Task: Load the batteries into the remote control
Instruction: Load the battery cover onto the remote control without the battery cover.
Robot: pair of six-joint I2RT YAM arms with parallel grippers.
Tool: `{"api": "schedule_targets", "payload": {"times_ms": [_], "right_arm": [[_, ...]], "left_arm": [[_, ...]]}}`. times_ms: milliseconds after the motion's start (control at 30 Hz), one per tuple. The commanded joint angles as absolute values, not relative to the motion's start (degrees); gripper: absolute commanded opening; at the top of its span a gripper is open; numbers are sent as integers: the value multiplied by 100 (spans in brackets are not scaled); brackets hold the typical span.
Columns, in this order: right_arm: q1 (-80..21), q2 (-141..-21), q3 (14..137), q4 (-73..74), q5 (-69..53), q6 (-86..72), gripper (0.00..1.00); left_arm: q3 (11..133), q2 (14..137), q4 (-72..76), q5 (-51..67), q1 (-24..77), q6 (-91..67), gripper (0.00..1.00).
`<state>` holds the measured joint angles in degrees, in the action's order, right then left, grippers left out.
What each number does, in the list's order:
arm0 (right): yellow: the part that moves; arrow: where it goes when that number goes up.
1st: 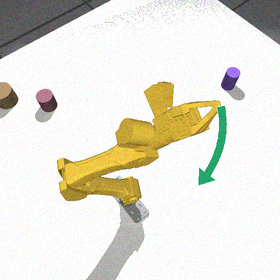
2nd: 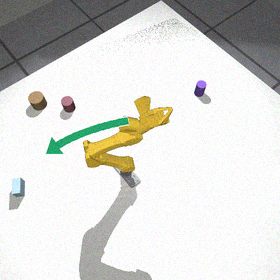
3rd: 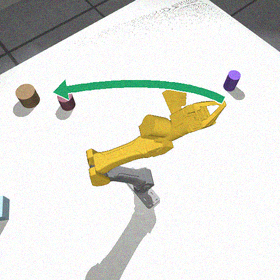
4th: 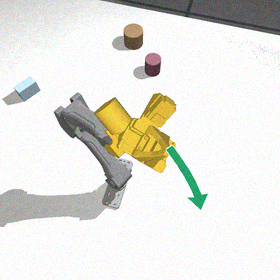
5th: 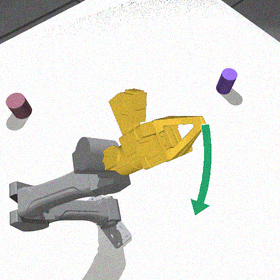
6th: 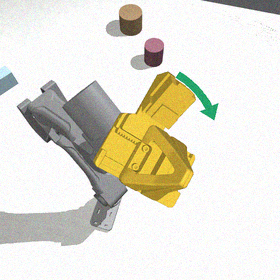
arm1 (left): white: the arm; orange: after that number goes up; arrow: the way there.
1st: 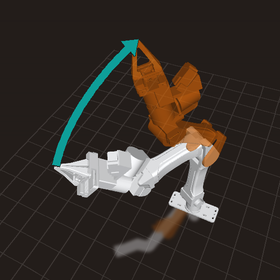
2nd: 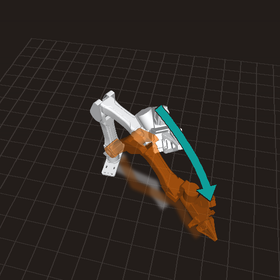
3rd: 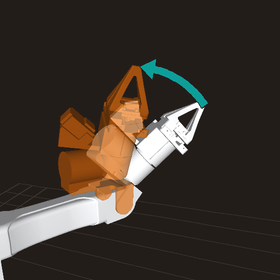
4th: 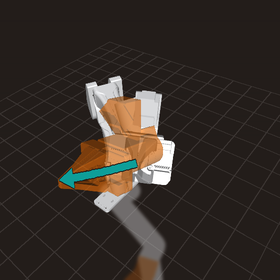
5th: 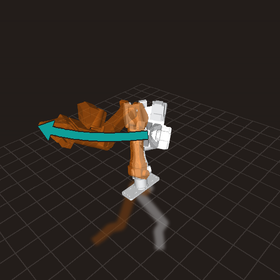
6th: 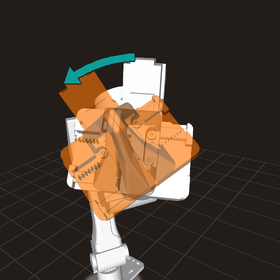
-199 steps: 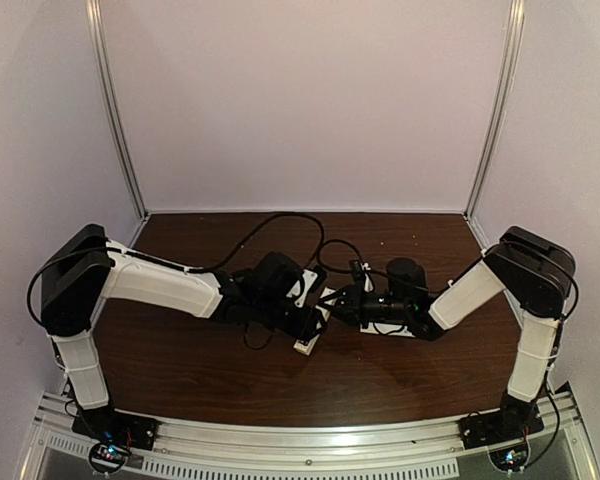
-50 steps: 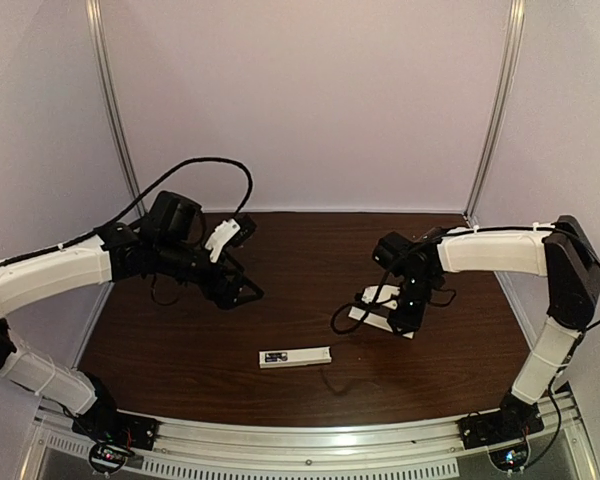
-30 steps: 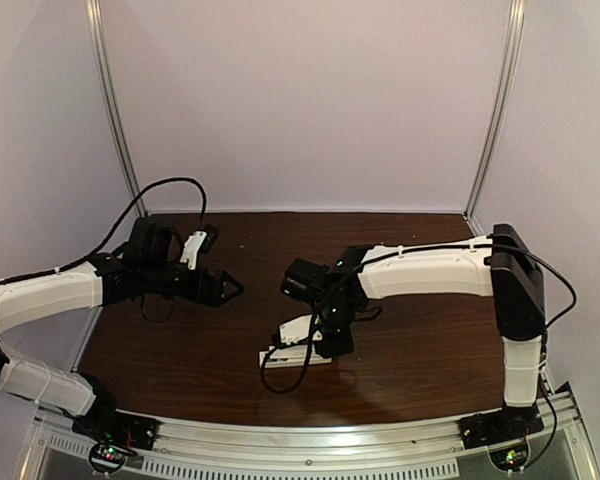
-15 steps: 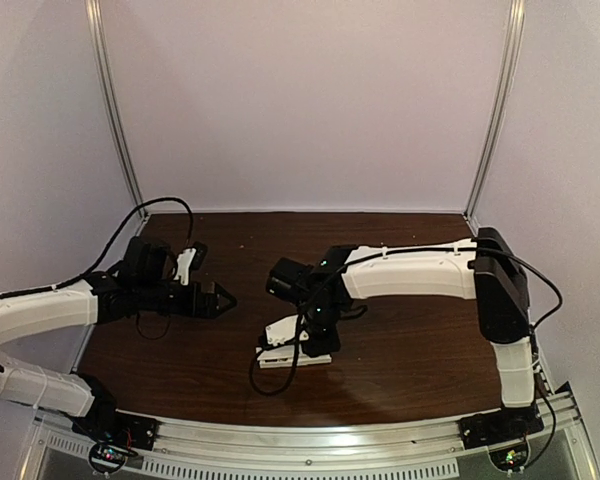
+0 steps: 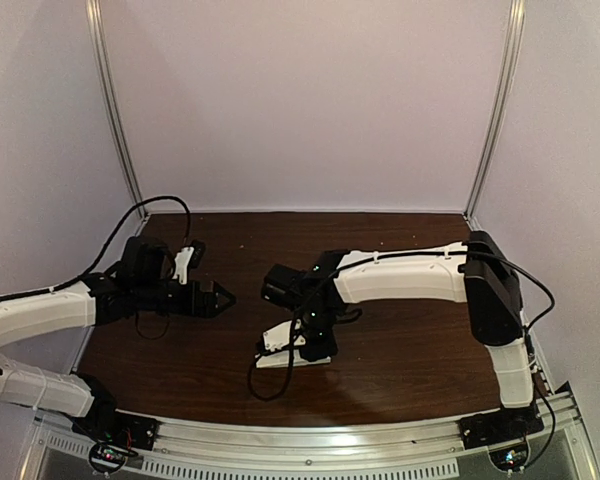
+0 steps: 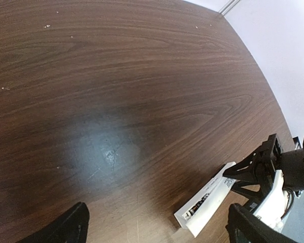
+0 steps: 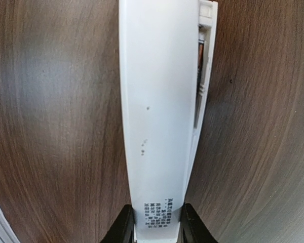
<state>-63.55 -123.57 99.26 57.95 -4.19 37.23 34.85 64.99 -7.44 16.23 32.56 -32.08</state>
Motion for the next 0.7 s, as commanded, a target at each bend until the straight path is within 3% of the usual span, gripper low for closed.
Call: {"api": "schedule_targets", "payload": {"times_ms": [0, 333, 667], "right_arm": [[-6398, -12508, 10035, 5814, -414, 3572, 27], [-6394, -12502, 10038, 5812, -412, 3469, 42], [-6394, -12555, 10061, 5766, -254, 3416, 46]], "left_arm": [[3386, 6446, -538, 1546, 3217, -3225, 97], [3374, 6451, -502, 1515, 3212, -3226, 97], [3377, 6505, -368, 1632, 3217, -3193, 97]]}}
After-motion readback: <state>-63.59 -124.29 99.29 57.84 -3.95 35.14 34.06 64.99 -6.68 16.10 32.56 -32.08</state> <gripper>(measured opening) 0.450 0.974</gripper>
